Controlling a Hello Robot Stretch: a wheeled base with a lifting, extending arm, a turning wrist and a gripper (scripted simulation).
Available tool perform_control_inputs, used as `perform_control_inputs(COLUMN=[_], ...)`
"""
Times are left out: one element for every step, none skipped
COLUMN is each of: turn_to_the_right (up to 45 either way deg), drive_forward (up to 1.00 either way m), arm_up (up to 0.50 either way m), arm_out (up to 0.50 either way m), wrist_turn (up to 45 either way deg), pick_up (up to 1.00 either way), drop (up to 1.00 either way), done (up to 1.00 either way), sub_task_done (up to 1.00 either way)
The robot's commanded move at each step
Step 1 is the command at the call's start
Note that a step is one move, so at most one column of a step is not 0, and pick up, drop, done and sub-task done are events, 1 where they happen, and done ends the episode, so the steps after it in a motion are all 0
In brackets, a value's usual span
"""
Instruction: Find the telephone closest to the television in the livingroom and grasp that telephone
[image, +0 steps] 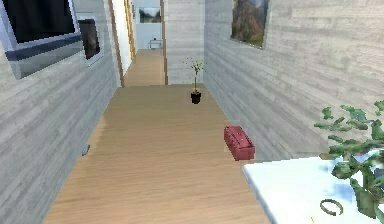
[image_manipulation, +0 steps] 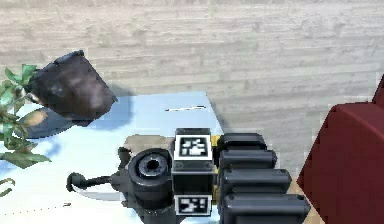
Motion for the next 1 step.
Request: perform_control_inputs(turn_to_the_right=[0.0], drive_forward=[0.0], arm_up=[0.0], arm_out=[0.0], wrist_turn=[45.0], pick_up=[0.0], drop=[0.0], done=[0.0], sub_task_done=[0.0])
